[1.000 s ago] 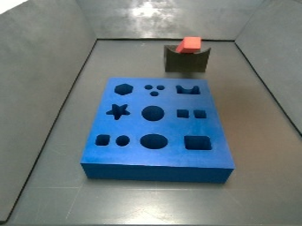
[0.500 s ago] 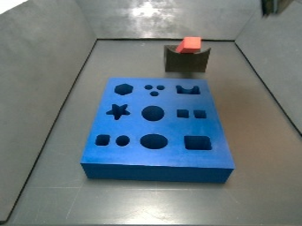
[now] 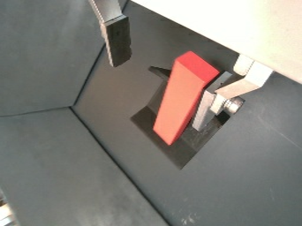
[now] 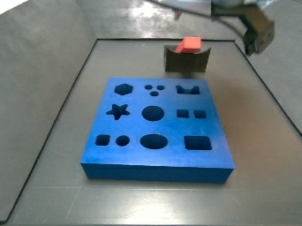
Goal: Pick up the rectangle object. Move up. Place the rectangle object on the fixture. Regrasp the rectangle object. Move to above the board. Insert the rectangle object.
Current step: Regrasp the rectangle object.
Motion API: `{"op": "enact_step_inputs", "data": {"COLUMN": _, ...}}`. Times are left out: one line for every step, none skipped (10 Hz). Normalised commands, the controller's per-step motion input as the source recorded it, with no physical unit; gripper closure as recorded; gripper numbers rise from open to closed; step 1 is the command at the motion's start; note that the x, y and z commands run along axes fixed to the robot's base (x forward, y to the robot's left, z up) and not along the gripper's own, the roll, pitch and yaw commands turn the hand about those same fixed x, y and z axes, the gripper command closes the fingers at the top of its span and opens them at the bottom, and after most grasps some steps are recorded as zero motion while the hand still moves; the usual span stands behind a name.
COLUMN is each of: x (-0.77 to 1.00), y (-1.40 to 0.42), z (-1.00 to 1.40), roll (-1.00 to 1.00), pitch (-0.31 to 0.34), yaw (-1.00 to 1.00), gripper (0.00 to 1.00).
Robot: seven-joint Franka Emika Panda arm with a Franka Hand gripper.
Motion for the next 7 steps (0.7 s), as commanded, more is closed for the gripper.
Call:
{"op": "enact_step_inputs", "data": {"x": 0.07, "y": 0.03, "z": -1.0, "roll": 0.06, "pitch": -0.062, "yaw": 0.01, "gripper": 0.0}}
{"op": "enact_step_inputs", "data": {"x": 0.08, "y": 0.03, "z": -1.0, "roll": 0.06, "pitch": -0.06, "yaw": 0.0, "gripper": 0.0}}
{"op": "enact_step_inputs", "data": {"x": 0.09, "y": 0.02, "z": -1.0, "roll": 0.07, "pitch": -0.049, "yaw": 0.0, "gripper": 0.0}}
{"op": "enact_step_inputs", "data": {"x": 0.1, "y": 0.01, "z": -0.91, "roll": 0.07, "pitch": -0.036, "yaw": -0.01, "gripper": 0.0}}
{"op": "enact_step_inputs", "data": {"x": 0.09, "y": 0.01, "z": -0.81, "roll": 0.06, "pitch": -0.026, "yaw": -0.01, "gripper": 0.0}}
{"op": "enact_step_inputs", "data": {"x": 0.09, "y": 0.0, "z": -0.6, "roll": 0.07, "pitch": -0.008, "yaw": -0.01, "gripper": 0.0}}
{"op": "enact_step_inputs", "data": {"x": 0.09, "y": 0.0, "z": -0.41, "roll": 0.07, "pitch": 0.003, "yaw": 0.0, "gripper": 0.0}}
